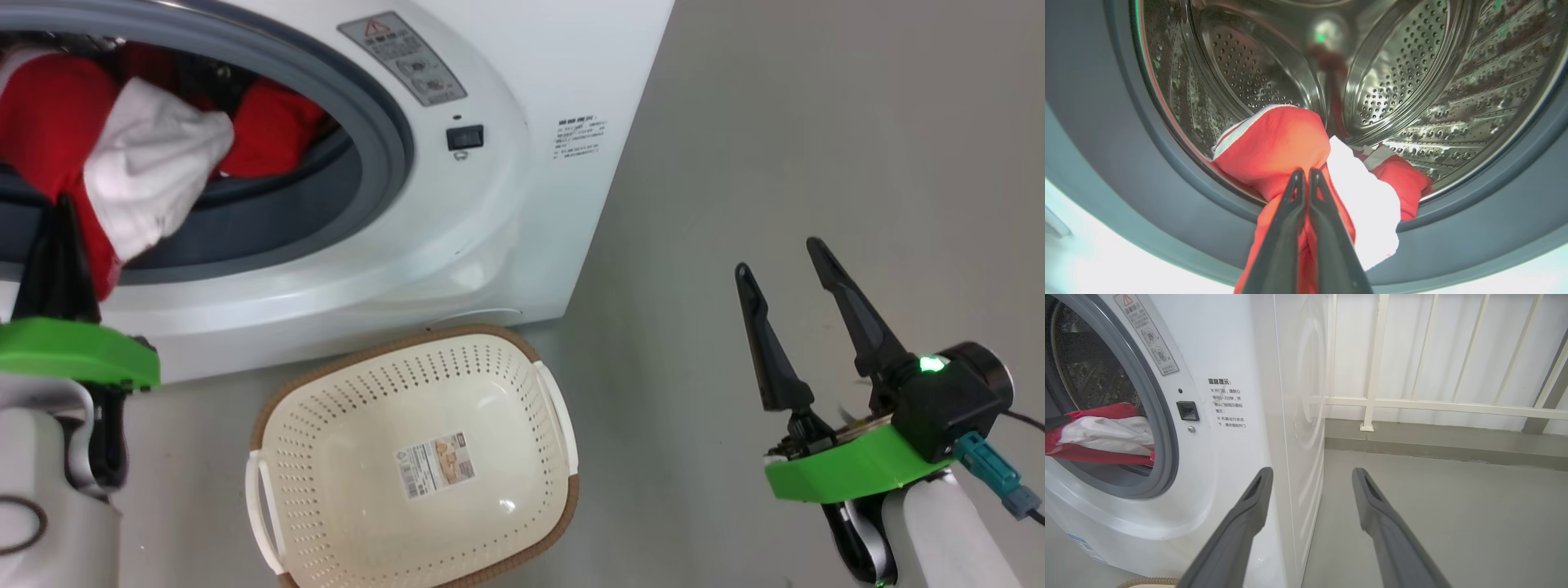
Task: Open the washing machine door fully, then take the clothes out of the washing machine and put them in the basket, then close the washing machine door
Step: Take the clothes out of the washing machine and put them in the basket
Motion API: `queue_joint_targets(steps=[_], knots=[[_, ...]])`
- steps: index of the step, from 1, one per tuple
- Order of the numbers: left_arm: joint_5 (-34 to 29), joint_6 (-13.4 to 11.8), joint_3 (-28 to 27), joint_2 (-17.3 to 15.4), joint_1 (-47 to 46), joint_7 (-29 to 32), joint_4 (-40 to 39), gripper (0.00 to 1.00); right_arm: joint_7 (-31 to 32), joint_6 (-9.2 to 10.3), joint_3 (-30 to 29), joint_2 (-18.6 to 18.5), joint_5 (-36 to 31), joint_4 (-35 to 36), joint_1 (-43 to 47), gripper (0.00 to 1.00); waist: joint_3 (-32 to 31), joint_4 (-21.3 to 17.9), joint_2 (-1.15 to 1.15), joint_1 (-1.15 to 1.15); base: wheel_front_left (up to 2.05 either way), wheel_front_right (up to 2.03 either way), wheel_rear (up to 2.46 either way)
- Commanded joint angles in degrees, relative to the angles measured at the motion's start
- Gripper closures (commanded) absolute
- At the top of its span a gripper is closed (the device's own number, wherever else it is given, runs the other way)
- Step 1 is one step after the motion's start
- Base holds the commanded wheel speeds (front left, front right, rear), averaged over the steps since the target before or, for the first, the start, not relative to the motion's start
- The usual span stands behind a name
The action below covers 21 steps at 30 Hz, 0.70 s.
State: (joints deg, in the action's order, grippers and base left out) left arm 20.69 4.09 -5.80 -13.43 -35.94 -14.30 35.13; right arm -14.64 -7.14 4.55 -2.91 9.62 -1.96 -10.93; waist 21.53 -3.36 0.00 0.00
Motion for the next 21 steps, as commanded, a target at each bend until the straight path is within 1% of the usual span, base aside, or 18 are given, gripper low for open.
queue_joint_targets(steps=[1, 6, 10, 15, 19, 21], knots=[[-0.7, 0.3, -2.0, -2.3, 1.0, -0.7, -2.1, 1.00, -0.4, -0.35, 1.1, 0.0, 0.5, 1.1, 0.7, 0.00, -1.6, 0.5, 0.00, 0.00, 0.00, 0.00, 0.00], [-1.9, 0.1, -2.9, -0.3, 6.4, -0.7, -8.9, 1.00, -0.4, -0.35, 1.1, 0.0, 0.8, 0.6, 1.9, 0.00, -4.2, 1.1, 0.00, 0.00, 0.00, 0.00, 0.00], [-0.9, 0.5, -3.6, 0.8, 9.8, -0.7, -12.5, 1.00, -0.4, -0.35, 1.1, 0.0, 1.0, 0.3, 2.6, 0.00, -6.3, 1.2, 0.00, 0.00, 0.00, 0.00, 0.00], [-1.4, -0.3, -3.4, 1.5, 13.7, -0.6, -19.4, 1.00, -0.4, -0.35, 1.1, -0.1, 1.2, -0.1, 3.6, 0.00, -8.7, 1.4, 0.00, 0.00, 0.00, 0.00, 0.00], [-1.1, -0.4, -3.4, 1.2, 16.2, 0.6, -24.5, 1.00, -0.4, -0.35, 1.0, -0.3, 1.4, -0.3, 4.5, 0.00, -10.5, 1.4, 0.00, 0.00, 0.00, 0.00, 0.00], [-1.2, -1.0, -3.4, 1.5, 18.0, 1.2, -27.8, 1.00, -0.4, -0.35, 0.8, -0.3, 1.6, -0.3, 5.0, 0.00, -11.5, 1.3, 0.00, 0.00, 0.00, 0.00, 0.00]])
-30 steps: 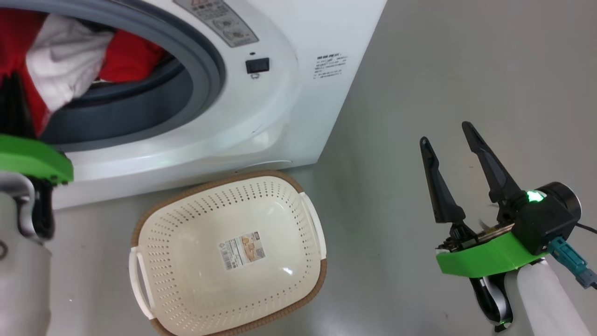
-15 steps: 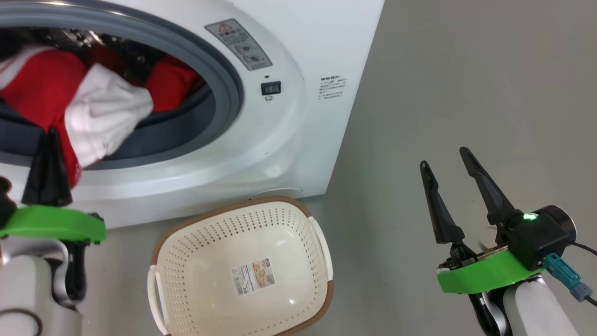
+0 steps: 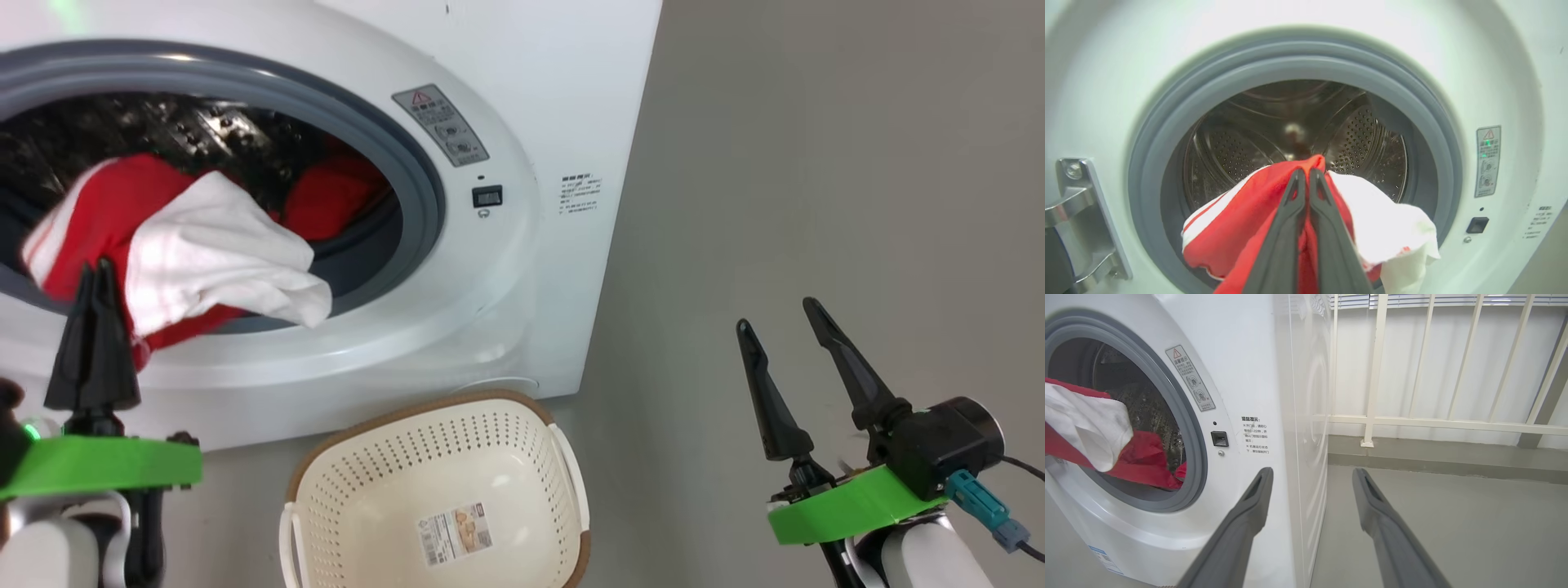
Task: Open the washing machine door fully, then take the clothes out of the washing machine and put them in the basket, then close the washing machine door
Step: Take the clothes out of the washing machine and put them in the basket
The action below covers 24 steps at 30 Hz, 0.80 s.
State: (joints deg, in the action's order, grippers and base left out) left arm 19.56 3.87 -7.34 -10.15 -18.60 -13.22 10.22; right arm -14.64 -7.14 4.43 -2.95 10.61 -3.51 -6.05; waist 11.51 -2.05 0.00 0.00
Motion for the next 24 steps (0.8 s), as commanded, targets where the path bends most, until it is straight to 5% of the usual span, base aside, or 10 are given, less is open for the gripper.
queue_joint_targets(steps=[1, 11, 24], knots=[[-0.2, -1.2, -1.7, -1.4, 1.8, 0.8, -4.9, 1.00, -0.4, -0.35, 0.9, -0.3, 0.8, 1.2, 0.4, 0.00, -1.9, -0.1, 0.00, 0.00, 0.00, 0.00, 0.00], [0.0, -3.8, 1.7, 2.5, 12.4, 7.3, -21.4, 1.00, -0.4, -0.35, 0.6, -0.2, 1.3, 1.3, 2.6, 0.00, -3.9, 0.8, 0.00, 0.00, 0.00, 0.00, 0.00], [4.9, -1.7, 7.1, 5.5, 16.9, 8.7, -9.5, 1.00, -0.4, -0.35, 1.9, -0.7, 1.4, 1.7, 1.5, 0.00, -0.3, 1.7, 0.00, 0.00, 0.00, 0.00, 0.00]])
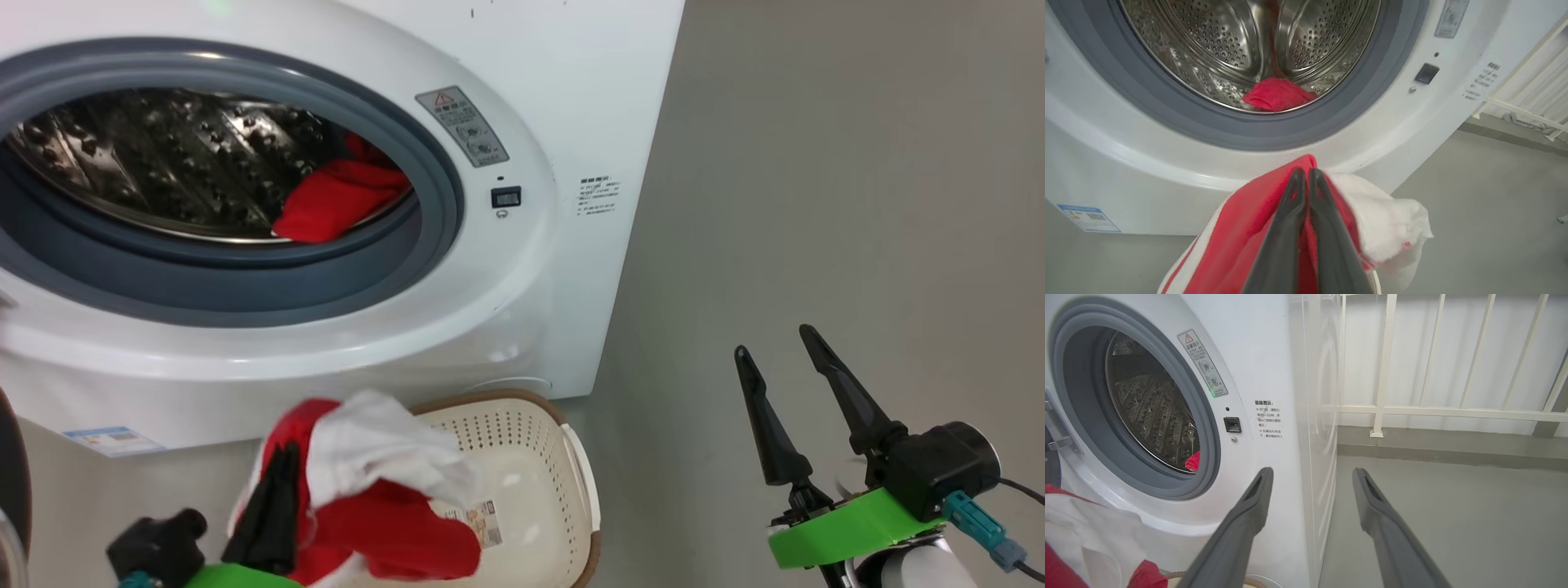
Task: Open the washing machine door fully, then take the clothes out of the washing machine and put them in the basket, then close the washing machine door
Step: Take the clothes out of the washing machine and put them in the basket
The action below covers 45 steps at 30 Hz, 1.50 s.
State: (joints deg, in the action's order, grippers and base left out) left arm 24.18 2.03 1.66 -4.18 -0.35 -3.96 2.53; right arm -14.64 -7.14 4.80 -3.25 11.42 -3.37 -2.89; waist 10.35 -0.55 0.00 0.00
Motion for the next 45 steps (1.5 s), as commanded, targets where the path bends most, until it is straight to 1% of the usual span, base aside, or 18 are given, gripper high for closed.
queue_joint_targets(steps=[1, 8, 14, 17, 21, 27, 32, 37, 41, 42, 43, 44, 45], knots=[[0.7, 0.4, -1.7, -0.3, -2.0, -0.8, 0.7, 1.00, -0.4, -0.35, 1.6, -0.5, 0.5, 1.6, -1.9, 0.00, 1.3, 0.2, 0.00, 0.00, 0.00, 0.00, 0.00], [6.7, 2.7, -0.5, 0.7, -10.7, -1.5, 21.2, 1.00, -0.4, -0.35, 2.2, -0.7, 0.4, 1.9, -3.8, 0.00, 5.1, 0.5, 0.00, 0.00, 0.00, 0.00, 0.00], [8.2, 4.2, 1.0, 0.8, -20.2, -3.1, 38.5, 1.00, -0.4, -0.35, 2.9, -0.7, 0.4, 2.3, -6.0, 0.00, 8.6, 0.1, 0.00, 0.00, 0.00, 0.00, 0.00], [8.8, 4.7, 1.5, 0.8, -24.7, -4.0, 45.7, 1.00, -0.4, -0.35, 3.3, -0.7, 0.2, 2.2, -7.2, 0.00, 10.6, -0.4, 0.00, 0.00, 0.00, 0.00, 0.00], [11.5, 5.2, 1.8, 0.9, -30.5, -1.2, 54.5, 1.00, -0.4, -0.35, 3.4, -0.6, -0.5, 2.9, -8.4, 0.00, 13.7, -0.9, 0.00, 0.00, 0.00, 0.00, 0.00], [13.9, 5.4, 3.6, 1.1, -37.4, 2.3, 63.3, 1.00, -0.4, -0.35, 4.3, -0.5, -0.8, 3.5, -10.6, 0.00, 18.4, -1.9, 0.00, 0.00, 0.00, 0.00, 0.00], [15.3, 5.4, 5.4, 1.1, -40.0, 5.2, 67.0, 1.00, -0.4, -0.35, 5.4, -0.2, -0.7, 3.7, -12.8, 0.00, 21.9, -4.0, 0.00, 0.00, 0.00, 0.00, 0.00], [15.9, 5.4, 5.9, -0.8, -40.5, 4.9, 69.0, 1.00, -0.4, -0.35, 5.6, 0.2, -0.3, 4.1, -14.1, 0.00, 24.5, -6.8, 0.00, 0.00, 0.00, 0.00, 0.00], [16.3, 5.5, 5.9, -1.8, -40.5, 3.8, 70.0, 1.00, -0.4, -0.35, 5.2, 0.3, -0.2, 4.0, -13.9, 0.00, 25.6, -8.0, 0.00, 0.00, 0.00, 0.00, 0.00], [15.9, 5.5, 6.3, -2.2, -40.6, 2.3, 70.3, 0.87, -0.4, -0.35, 5.1, 0.3, 0.0, 4.0, -13.8, 0.00, 25.8, -8.3, 0.00, 0.00, 0.00, 0.00, 0.00], [15.9, 5.5, 6.3, -2.2, -40.6, 2.3, 70.3, 0.87, -0.4, -0.35, 5.1, 0.3, 0.0, 4.0, -13.8, 0.00, 25.8, -8.3, 0.00, 0.00, 0.00, 0.00, 0.00], [16.0, 5.5, 6.2, -2.2, -40.6, 1.6, 70.4, 0.80, -0.4, -0.35, 5.0, 0.3, 0.2, 4.0, -13.8, 0.00, 25.9, -8.4, 0.00, 0.00, 0.00, 0.00, 0.00], [16.3, 5.5, 6.1, -2.1, -40.7, 1.3, 70.4, 0.64, -0.4, -0.35, 4.9, 0.3, 0.4, 4.0, -13.8, 0.00, 25.9, -8.5, 0.00, 0.00, 0.00, 0.00, 0.00]])
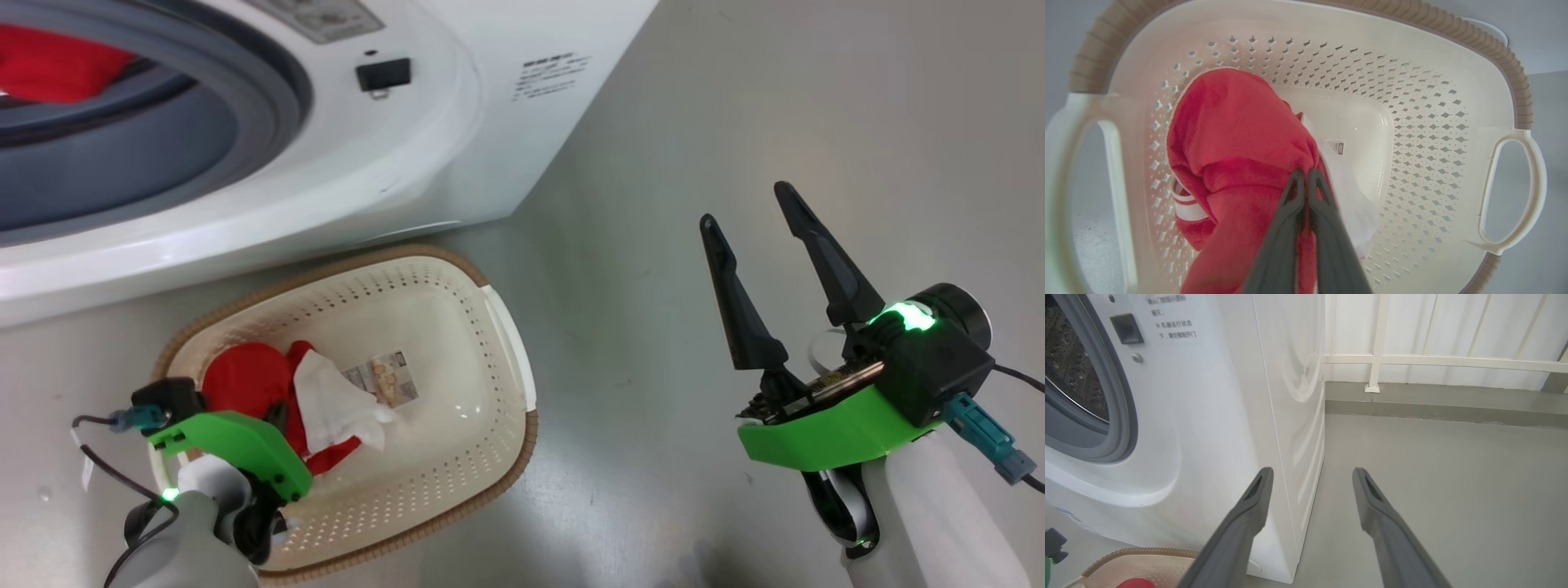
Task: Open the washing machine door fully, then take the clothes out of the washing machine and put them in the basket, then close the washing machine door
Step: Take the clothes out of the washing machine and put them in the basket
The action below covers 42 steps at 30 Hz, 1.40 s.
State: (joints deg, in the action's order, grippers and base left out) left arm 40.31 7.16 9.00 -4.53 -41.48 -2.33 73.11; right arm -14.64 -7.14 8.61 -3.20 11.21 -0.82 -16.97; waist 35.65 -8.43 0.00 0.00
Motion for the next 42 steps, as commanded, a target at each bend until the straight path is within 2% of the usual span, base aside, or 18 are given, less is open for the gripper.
queue_joint_targets(steps=[1, 2, 3, 11, 20, 24, 30, 42], knots=[[0.4, 0.3, -1.2, -1.6, 0.3, -0.8, -0.1, 0.51, -0.4, -0.35, 1.0, 0.3, 0.7, 1.4, 0.2, 0.00, 0.5, -0.6, 0.00, 0.00, 0.00, 0.00, 0.00], [0.4, 0.3, -1.0, -1.6, 0.1, -1.5, -0.1, 0.07, -0.4, -0.35, 0.9, 0.3, 0.8, 1.3, 0.2, 0.00, 0.4, -0.5, 0.00, 0.00, 0.00, 0.00, 0.00], [0.4, 0.3, -0.6, -1.4, 0.0, -2.1, -0.3, 0.00, -0.4, -0.35, 0.6, 0.3, 0.8, 1.1, 0.2, 0.00, 0.1, -0.3, 0.00, 0.00, 0.00, 0.00, 0.00], [0.5, 0.3, 2.8, -0.7, 1.9, -9.9, -3.6, 0.00, -0.4, -0.35, -1.3, 0.3, 0.2, -0.8, 0.5, 0.00, -4.3, 2.5, 0.00, 0.00, 0.00, 0.00, 0.00], [0.8, 0.3, 7.1, -1.1, 8.3, -12.6, -10.4, 0.00, -0.4, -0.35, -2.8, 0.3, -1.3, -2.6, 2.6, 0.00, -12.6, 6.3, 0.00, 0.00, 0.00, 0.00, 0.00], [0.3, 0.3, 5.6, -1.9, 11.5, -12.6, -15.6, 0.00, -0.4, -0.35, -4.2, 0.3, -2.0, -3.0, 4.2, 0.00, -16.3, 8.0, 0.00, 0.00, 0.00, 0.00, 0.00], [-3.9, 0.1, 1.8, -3.0, 16.4, -12.7, -23.3, 0.00, -0.4, -0.35, -6.3, 0.3, -2.8, -3.6, 6.7, 0.00, -21.9, 9.6, 0.00, 0.00, 0.00, 0.00, 0.00], [-15.2, -0.5, -7.4, -3.0, 28.1, -12.7, -45.4, 0.00, -0.4, -0.35, -11.2, 0.3, -3.8, -5.1, 11.7, 0.00, -29.9, 9.0, 0.00, 0.00, 0.00, 0.00, 0.00]])
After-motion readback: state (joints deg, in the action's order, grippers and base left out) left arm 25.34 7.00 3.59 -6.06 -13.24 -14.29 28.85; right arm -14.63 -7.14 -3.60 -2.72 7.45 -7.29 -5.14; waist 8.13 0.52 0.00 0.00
